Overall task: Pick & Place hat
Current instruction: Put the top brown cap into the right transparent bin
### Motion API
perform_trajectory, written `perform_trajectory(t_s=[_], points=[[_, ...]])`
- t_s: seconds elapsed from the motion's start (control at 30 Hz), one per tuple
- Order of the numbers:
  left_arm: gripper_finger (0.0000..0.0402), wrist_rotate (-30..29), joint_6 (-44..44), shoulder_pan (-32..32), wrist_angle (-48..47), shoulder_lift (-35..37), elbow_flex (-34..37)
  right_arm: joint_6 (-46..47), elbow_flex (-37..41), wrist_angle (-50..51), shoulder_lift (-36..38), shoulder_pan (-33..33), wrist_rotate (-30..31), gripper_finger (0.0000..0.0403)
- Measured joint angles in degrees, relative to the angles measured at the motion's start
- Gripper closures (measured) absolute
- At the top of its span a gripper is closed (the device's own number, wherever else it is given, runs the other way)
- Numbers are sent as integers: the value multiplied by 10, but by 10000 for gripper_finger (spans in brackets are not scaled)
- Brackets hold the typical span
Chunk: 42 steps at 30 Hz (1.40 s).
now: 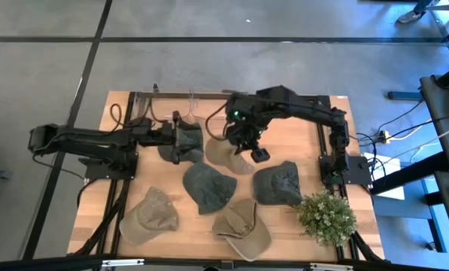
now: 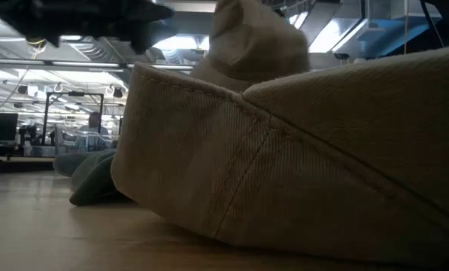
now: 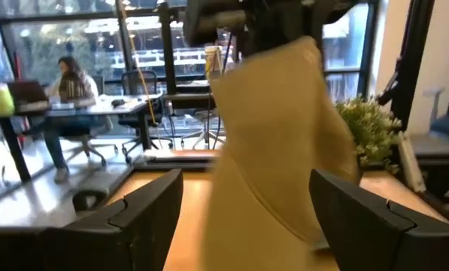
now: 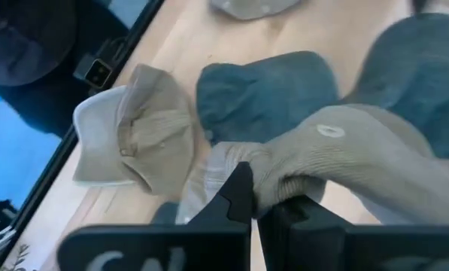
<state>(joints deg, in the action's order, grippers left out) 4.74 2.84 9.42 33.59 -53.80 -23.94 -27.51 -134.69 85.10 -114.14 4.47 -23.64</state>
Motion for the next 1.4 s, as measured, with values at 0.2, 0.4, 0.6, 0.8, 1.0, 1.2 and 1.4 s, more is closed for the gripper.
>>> perform_trajectory(t_s=[0.2,0.4,0.6,0.8,1.0,1.2,1.4], points=[[116,59,39,-13,-4,-89,-85,0,0,15,-28,-27,0,395],[116,83,40,-20,-41,-171,-147,0,1,17,-42,-39,1,395],[116,139,39,-20,-42,-229,-176,-12,0,18,-47,-44,11,395],[116,174,28,-21,-39,-254,-189,-12,0,19,-46,-43,30,395],[118,176,29,-36,-38,-256,-189,-12,0,21,-46,-43,80,395],[162,171,25,-41,-38,-256,-189,-11,0,21,-46,-43,82,395],[255,170,24,-41,-38,-256,-189,-11,0,22,-46,-43,81,395]])
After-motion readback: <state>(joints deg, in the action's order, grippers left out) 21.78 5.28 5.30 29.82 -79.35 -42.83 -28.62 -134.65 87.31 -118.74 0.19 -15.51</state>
